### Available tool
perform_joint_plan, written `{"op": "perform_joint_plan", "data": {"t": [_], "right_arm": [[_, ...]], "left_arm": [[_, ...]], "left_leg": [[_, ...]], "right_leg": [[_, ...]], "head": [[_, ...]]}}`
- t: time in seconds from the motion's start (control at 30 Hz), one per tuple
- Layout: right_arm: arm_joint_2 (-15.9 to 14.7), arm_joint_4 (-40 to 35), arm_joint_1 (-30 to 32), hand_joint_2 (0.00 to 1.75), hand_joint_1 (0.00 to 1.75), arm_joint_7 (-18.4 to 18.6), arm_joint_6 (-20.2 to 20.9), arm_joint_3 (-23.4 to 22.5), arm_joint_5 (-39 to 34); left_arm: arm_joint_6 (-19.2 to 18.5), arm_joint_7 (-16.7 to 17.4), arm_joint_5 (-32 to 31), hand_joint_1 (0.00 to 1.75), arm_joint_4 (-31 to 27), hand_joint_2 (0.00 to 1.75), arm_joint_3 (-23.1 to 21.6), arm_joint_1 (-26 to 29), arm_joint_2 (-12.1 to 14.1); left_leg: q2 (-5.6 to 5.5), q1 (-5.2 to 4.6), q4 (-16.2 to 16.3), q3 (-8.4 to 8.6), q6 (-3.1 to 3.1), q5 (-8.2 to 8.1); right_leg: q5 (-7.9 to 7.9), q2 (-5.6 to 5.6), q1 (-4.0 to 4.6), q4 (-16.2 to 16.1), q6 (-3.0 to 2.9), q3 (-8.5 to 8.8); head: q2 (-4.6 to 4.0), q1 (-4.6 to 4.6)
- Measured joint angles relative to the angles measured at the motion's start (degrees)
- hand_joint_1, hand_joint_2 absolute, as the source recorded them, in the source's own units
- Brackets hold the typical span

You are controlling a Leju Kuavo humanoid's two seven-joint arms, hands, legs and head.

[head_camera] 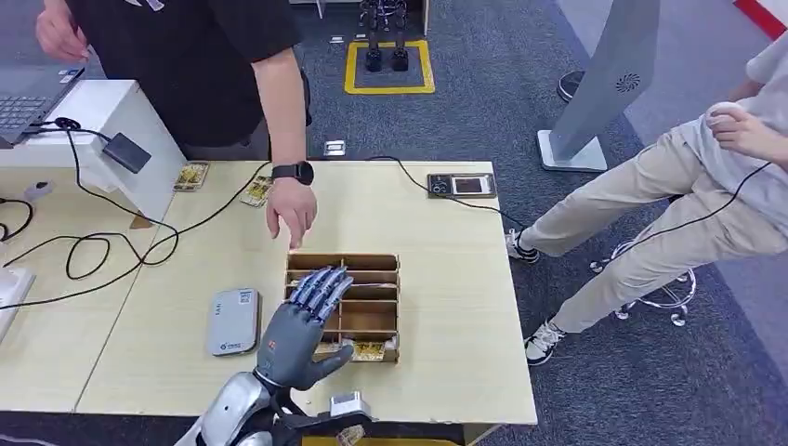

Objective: Pass the card to the sensor for recognition and then transmit it.

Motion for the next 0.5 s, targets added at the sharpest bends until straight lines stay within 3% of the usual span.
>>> {"op": "perform_joint_plan", "data": {"t": [0.1,0.23,0.5], "right_arm": [[-0.1,-0.1,0.0,1.75,0.0,0.1,0.0,0.9,-0.4],[-0.2,-0.2,0.0,1.75,0.0,0.1,-0.1,1.5,-0.7],[-0.2,-0.3,0.0,1.75,0.0,0.1,-0.2,1.9,-1.0]], "left_arm": [[4.3,2.4,-4.3,0.0,2.1,1.75,-0.1,-0.5,-0.1],[7.0,3.6,-6.5,0.0,4.1,1.75,-0.1,-0.8,-0.4],[8.0,4.0,-8.0,0.0,4.7,1.75,-0.1,-0.8,-0.7]], "left_leg": [[0.0,0.0,0.0,0.0,0.0,0.0],[0.0,0.0,0.0,0.0,0.0,0.0],[0.0,0.0,0.0,-0.01,0.0,0.0]], "right_leg": [[0.0,0.0,0.0,0.0,0.0,0.0],[0.0,0.01,0.0,0.0,0.0,0.0],[0.0,0.0,0.0,0.0,0.0,0.0]], "head": [[0.0,0.0],[0.0,0.0],[0.0,0.0]]}}
